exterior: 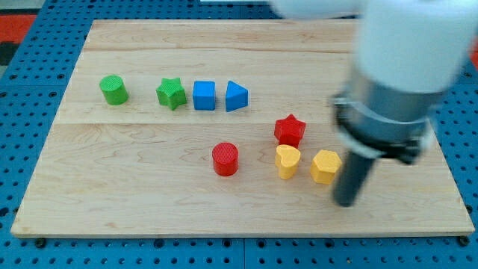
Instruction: Move your arm above the yellow hexagon
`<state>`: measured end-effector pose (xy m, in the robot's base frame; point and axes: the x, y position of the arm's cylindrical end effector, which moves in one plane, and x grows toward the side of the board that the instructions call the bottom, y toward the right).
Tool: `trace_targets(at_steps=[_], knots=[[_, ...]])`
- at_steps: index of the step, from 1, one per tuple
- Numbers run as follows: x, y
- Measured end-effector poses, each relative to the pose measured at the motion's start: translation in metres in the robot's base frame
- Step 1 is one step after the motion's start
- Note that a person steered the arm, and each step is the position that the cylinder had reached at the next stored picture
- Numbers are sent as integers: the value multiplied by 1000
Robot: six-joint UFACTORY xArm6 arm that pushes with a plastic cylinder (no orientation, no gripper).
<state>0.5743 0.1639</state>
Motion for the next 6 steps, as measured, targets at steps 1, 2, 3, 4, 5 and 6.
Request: trace_targets(at_steps=[1, 2, 3, 4, 5, 6], knots=[[-10, 69], [-43, 62], [-71, 61], [-82, 8], [-83, -64], [-107, -79]])
